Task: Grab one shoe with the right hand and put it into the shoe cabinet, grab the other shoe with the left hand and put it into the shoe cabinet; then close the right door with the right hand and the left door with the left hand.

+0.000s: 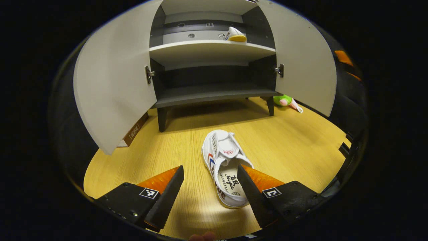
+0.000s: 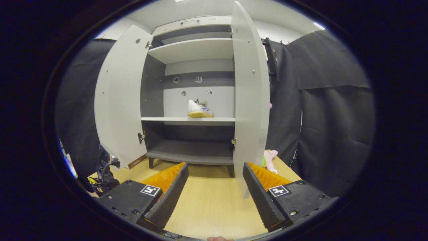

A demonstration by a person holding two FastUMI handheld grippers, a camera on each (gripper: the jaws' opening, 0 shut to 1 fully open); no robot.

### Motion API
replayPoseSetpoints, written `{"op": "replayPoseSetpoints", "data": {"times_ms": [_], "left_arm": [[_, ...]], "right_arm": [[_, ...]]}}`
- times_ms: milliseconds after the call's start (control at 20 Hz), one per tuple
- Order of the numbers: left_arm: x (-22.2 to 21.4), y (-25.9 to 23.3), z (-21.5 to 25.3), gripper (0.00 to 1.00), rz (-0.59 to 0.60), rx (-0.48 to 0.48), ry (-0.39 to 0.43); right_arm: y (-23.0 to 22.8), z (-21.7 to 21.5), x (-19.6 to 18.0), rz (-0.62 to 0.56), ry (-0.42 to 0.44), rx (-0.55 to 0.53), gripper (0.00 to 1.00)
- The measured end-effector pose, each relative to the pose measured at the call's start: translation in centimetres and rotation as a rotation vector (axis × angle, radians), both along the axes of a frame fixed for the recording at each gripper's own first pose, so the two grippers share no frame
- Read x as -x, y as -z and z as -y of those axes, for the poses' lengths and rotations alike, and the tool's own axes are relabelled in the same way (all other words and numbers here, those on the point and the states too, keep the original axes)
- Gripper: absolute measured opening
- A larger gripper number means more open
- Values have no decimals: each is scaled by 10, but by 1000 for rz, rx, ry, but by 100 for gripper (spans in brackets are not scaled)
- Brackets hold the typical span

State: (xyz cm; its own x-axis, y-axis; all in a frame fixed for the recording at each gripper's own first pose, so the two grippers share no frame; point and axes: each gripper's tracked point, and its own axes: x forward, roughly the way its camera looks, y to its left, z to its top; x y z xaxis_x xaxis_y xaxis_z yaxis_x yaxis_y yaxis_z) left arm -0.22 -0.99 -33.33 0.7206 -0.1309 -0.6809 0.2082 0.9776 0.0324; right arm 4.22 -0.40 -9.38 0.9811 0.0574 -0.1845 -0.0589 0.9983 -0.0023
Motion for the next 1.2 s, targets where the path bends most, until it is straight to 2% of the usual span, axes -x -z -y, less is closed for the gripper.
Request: {"op": "replayPoseSetpoints", "data": {"times_ms": [350,650,700,850,900,950,1000,1050,1100,1150,1200], "left_arm": [[-37,31,-5,97,-48,3,-27],[-68,51,0,95,-73,48,-52],[-71,52,2,100,-73,56,-53],[-75,53,12,71,-55,72,-41],[-78,54,12,47,-46,60,-48],[-79,51,11,39,-29,41,-60],[-80,55,5,39,-31,15,-84],[-81,53,4,13,-10,20,-101],[-83,55,3,21,-16,6,-119],[-80,57,0,20,-25,1,-121],[-80,51,2,11,-18,-2,-118]], "right_arm": [[10,9,-7,-31,14,-4,100],[17,9,-17,-53,15,8,100],[19,9,-18,-57,17,15,100],[22,6,-24,-66,10,22,100],[24,5,-25,-71,8,24,100],[25,4,-26,-73,5,24,100],[26,3,-28,-76,3,24,100],[27,2,-29,-80,0,25,100],[29,2,-29,-84,-2,30,100],[30,2,-30,-86,-3,33,100],[31,1,-30,-88,-6,35,100]]}}
